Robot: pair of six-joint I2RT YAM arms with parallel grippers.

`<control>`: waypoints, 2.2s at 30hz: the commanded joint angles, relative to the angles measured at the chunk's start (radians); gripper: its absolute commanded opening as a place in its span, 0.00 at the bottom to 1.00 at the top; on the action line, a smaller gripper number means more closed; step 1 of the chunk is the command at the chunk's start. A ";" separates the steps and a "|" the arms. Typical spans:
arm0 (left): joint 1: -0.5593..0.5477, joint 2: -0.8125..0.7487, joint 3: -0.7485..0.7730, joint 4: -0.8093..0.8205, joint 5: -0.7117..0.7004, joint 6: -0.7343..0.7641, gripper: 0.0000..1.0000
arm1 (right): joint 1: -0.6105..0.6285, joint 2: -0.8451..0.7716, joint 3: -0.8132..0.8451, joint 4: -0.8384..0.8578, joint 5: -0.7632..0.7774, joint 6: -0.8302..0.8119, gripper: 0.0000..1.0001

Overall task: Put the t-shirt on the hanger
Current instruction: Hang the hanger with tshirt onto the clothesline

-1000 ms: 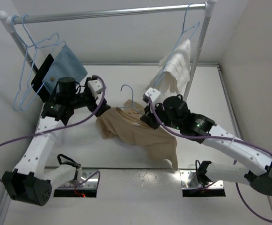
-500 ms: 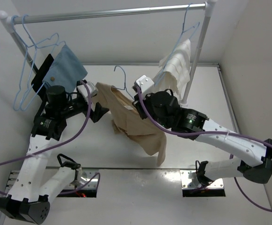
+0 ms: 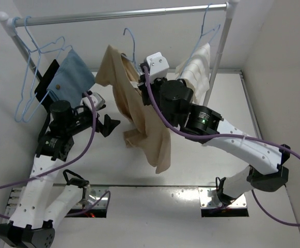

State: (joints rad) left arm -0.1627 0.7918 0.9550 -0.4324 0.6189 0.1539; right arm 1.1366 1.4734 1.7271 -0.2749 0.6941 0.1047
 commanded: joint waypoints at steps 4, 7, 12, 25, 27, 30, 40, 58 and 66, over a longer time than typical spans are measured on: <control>0.009 -0.034 -0.032 0.066 -0.005 -0.048 1.00 | -0.014 0.037 0.066 0.218 0.176 -0.131 0.00; 0.009 -0.043 -0.032 0.075 -0.005 -0.057 1.00 | -0.014 0.056 0.078 0.299 0.238 -0.212 0.00; 0.009 -0.052 -0.041 0.107 -0.005 -0.066 1.00 | -0.046 0.044 0.091 0.361 0.317 -0.316 0.00; 0.009 -0.071 -0.059 0.116 0.004 -0.085 1.00 | -0.179 0.074 0.183 0.329 0.335 -0.364 0.00; 0.009 -0.082 -0.059 0.116 0.004 -0.085 1.00 | -0.213 0.074 0.169 0.316 0.326 -0.330 0.00; 0.009 -0.082 -0.068 0.116 0.004 -0.085 1.00 | -0.239 0.074 0.169 0.275 0.306 -0.278 0.00; 0.009 -0.091 -0.078 0.135 0.004 -0.085 1.00 | -0.342 0.099 0.137 0.192 0.243 -0.155 0.00; 0.009 -0.100 -0.087 0.144 0.004 -0.094 1.00 | -0.397 0.070 0.037 0.089 0.110 0.021 0.06; 0.009 -0.100 -0.096 0.153 0.004 -0.094 1.00 | -0.385 -0.034 -0.049 0.098 0.079 0.039 0.44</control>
State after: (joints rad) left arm -0.1627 0.7082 0.8597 -0.3233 0.6132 0.0769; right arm 0.7483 1.4975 1.6947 -0.2176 0.7998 0.1204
